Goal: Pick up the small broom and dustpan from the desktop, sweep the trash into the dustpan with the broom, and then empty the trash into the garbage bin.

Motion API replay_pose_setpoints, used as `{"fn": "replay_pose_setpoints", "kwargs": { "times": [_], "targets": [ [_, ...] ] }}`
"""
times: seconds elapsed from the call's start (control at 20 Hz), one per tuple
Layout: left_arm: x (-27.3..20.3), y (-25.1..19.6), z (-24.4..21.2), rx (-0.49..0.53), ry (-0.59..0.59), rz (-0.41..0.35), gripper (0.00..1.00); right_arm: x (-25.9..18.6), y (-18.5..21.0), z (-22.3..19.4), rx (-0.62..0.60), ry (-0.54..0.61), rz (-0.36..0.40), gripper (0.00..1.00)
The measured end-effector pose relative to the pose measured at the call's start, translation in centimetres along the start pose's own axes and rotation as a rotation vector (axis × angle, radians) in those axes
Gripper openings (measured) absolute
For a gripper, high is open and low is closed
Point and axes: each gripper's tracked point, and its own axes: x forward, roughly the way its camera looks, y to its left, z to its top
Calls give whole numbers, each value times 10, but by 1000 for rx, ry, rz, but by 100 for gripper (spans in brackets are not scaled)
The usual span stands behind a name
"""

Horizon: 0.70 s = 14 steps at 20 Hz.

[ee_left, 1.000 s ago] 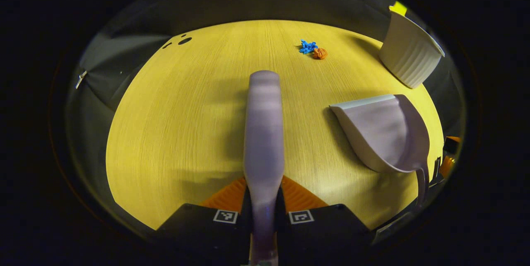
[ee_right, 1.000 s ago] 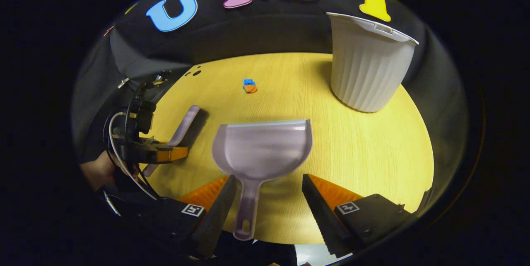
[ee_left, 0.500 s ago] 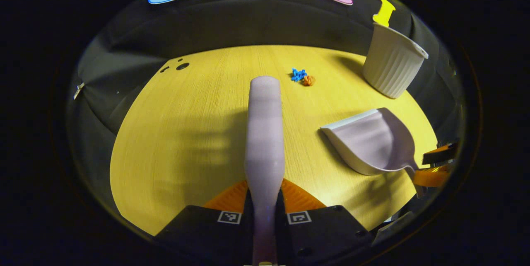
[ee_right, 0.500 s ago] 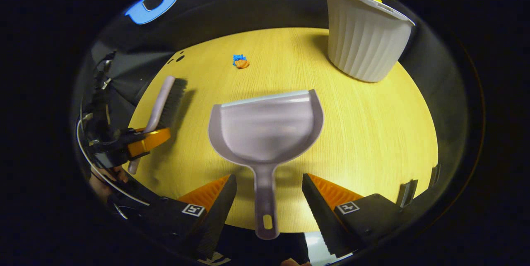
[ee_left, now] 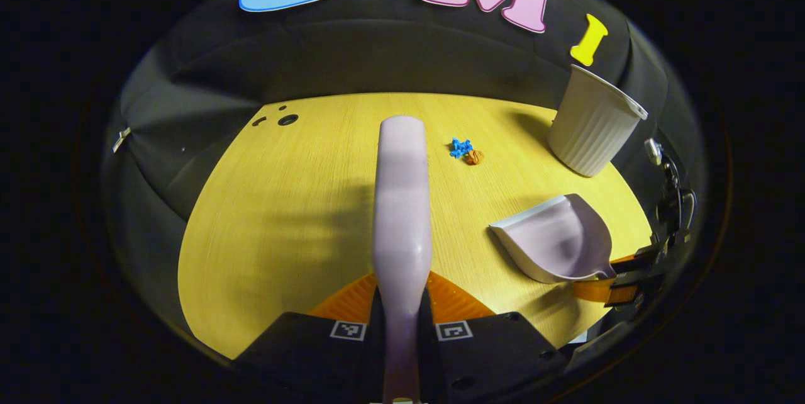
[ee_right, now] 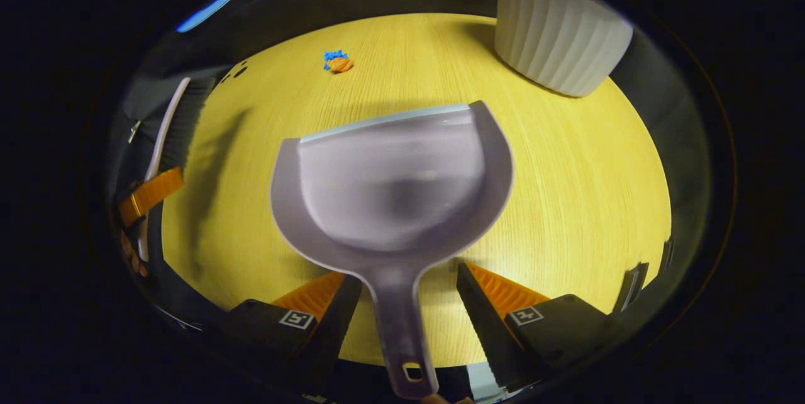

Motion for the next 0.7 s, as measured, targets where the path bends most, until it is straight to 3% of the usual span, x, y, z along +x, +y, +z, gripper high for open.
{"fn": "replay_pose_setpoints", "kwargs": {
  "times": [0.15, 0.25, 0.3, 0.35, 0.4, 0.55, 0.6, 0.7],
  "targets": [
    [5, 5, 10, -7, 5, 36, 28, 9, 2, 10, -13, -32, -2, 91],
    [12, 7, 11, -9, 24, 53, 26, 6, 0, 12, -29, -39, -4, 77],
    [16, 5, 13, -14, 32, 55, 25, 4, -1, 13, -43, -37, -1, 65],
    [20, 3, 14, -18, 40, 55, 25, 3, 0, 14, -57, -37, 0, 44],
    [26, 2, 15, -19, 48, 54, 26, 5, 1, 12, -73, -23, 15, 34],
    [47, 4, 17, 0, 91, 46, 26, 2, 0, 12, -109, -14, 61, 43],
    [55, 5, 18, 15, 106, 50, 26, 0, -5, 14, -130, -16, 65, 35],
    [71, 6, 29, 50, 122, 45, 28, -3, -13, 21, -169, -30, 69, 35]
  ]
}}
